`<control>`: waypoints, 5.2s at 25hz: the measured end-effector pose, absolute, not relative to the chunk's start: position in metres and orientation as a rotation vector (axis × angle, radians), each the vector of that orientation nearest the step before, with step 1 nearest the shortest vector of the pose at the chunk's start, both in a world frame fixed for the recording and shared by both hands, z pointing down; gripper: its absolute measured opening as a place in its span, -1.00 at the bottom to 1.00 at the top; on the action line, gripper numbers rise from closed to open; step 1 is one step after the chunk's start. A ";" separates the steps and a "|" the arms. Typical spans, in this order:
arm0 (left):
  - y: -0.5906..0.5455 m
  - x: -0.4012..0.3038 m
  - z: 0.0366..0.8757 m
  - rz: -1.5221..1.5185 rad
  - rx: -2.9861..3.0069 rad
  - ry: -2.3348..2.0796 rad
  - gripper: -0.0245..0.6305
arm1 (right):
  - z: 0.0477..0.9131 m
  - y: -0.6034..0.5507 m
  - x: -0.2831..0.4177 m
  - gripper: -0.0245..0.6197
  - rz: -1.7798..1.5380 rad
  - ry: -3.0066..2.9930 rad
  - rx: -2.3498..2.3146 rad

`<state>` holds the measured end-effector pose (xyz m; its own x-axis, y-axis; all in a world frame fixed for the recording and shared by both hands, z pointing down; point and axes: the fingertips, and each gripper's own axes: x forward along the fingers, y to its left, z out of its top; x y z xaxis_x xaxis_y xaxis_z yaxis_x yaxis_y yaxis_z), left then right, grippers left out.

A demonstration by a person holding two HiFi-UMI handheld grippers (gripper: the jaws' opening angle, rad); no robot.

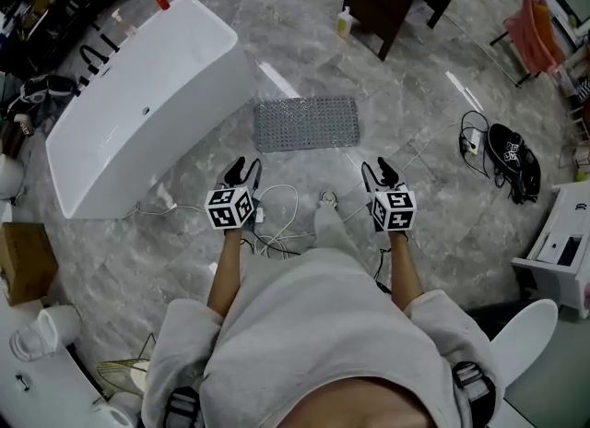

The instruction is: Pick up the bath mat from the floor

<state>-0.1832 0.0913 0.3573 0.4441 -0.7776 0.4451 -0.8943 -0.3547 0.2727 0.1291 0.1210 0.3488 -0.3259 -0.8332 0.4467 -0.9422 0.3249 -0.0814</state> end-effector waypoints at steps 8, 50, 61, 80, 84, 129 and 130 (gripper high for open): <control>0.014 -0.163 0.349 0.327 2.193 -1.453 -0.38 | 0.349 0.038 0.160 -0.40 0.493 -2.280 1.559; -0.206 -0.137 0.387 0.410 2.097 -1.473 -0.38 | 0.380 -0.198 0.196 -0.40 0.557 -2.253 1.487; -0.252 -0.176 0.416 0.425 2.035 -1.429 -0.38 | 0.397 -0.248 0.168 -0.40 0.603 -2.178 1.481; -0.302 -0.210 0.483 0.486 1.977 -1.360 -0.38 | 0.452 -0.284 0.133 -0.40 0.689 -2.085 1.404; -0.298 -0.215 0.492 0.488 1.956 -1.397 -0.37 | 0.465 -0.280 0.140 -0.40 0.700 -2.087 1.401; -0.266 -0.281 1.033 0.529 1.877 -1.560 -0.37 | 1.006 -0.267 0.263 -0.40 0.677 -1.954 1.592; -0.264 -0.281 1.041 0.528 1.874 -1.568 -0.37 | 1.012 -0.267 0.265 -0.40 0.674 -1.959 1.592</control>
<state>-0.2815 -0.2635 1.0411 0.2113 -0.7204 0.6606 -0.9732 -0.0926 0.2104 0.2649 -0.2666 1.0124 -0.1718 -0.7213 0.6710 -0.9814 0.1842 -0.0532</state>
